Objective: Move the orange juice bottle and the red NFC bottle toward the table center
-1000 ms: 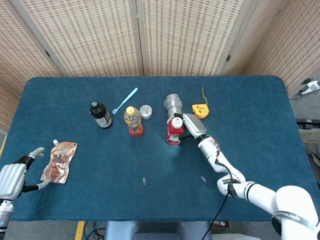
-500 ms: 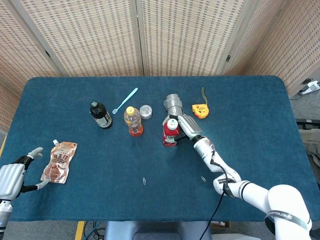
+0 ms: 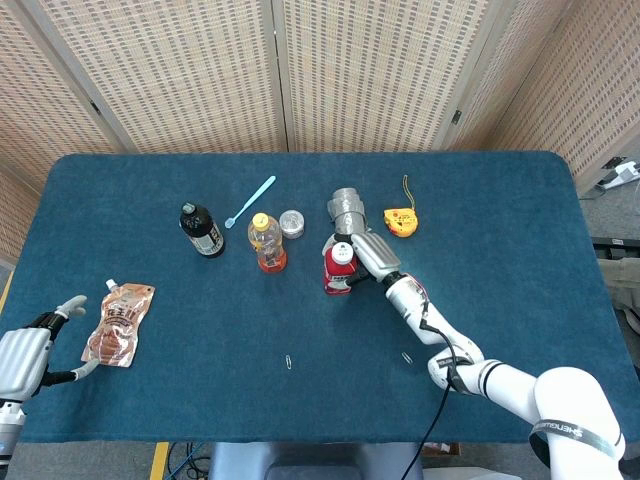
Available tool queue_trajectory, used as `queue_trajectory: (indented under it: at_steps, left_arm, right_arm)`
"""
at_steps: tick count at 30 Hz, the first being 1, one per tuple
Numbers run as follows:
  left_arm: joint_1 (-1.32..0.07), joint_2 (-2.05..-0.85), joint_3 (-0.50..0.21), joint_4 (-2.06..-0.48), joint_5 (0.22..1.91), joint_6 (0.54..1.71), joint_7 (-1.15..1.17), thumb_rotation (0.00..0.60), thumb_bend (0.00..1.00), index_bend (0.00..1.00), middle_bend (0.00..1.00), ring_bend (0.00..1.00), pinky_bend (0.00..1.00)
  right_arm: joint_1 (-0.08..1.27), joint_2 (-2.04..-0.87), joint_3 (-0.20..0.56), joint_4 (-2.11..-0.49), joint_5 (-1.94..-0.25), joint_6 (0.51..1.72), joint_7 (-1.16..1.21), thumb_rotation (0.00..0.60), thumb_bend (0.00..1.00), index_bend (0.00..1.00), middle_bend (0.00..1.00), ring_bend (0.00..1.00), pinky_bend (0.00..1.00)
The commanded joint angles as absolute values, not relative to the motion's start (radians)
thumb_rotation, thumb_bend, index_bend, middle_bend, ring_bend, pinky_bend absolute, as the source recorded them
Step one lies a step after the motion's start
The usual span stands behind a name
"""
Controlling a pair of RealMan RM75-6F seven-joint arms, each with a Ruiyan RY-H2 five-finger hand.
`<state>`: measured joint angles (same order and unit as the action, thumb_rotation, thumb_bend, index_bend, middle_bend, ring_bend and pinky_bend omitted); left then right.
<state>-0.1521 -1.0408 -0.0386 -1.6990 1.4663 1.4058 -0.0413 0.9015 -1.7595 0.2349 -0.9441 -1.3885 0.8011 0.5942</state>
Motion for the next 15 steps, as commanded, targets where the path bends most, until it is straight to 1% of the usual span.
queue_trajectory:
  at_steps: [1,4,6,9,15]
  left_arm:
    - [-0.152,-1.041,-0.039,-1.698,1.466,1.404,-0.040,0.600,0.07,0.17,0.29,0.31,0.48]
    - [-0.152,-1.042,-0.038,-1.697,1.466,1.403,-0.038,0.600,0.07,0.17,0.29,0.31,0.48]
    - [-0.151,-1.042,-0.037,-1.696,1.467,1.403,-0.038,0.600,0.07,0.17,0.29,0.31,0.48]
    - [-0.152,-1.044,-0.037,-1.695,1.467,1.401,-0.035,0.600,0.07,0.17,0.29,0.31,0.48]
    - [-0.153,-1.048,-0.035,-1.693,1.469,1.396,-0.029,0.600,0.07,0.17,0.29,0.31,0.48]
  right_arm:
    - [0.903,-1.754,0.230,-0.944,-1.395,0.802,0.602,0.600,0.00,0.38,0.37,0.38,0.57]
    - [0.903,-1.748,0.227,-0.947,-1.402,0.812,0.609,0.600,0.00,0.29,0.31,0.33,0.53]
    - [0.902,-1.744,0.226,-0.949,-1.403,0.817,0.610,0.600,0.00,0.24,0.26,0.29,0.49]
    - [0.900,-1.737,0.225,-0.956,-1.405,0.824,0.610,0.600,0.00,0.18,0.21,0.25,0.45]
    - [0.898,-1.699,0.216,-0.995,-1.417,0.829,0.602,0.600,0.00,0.11,0.14,0.20,0.41]
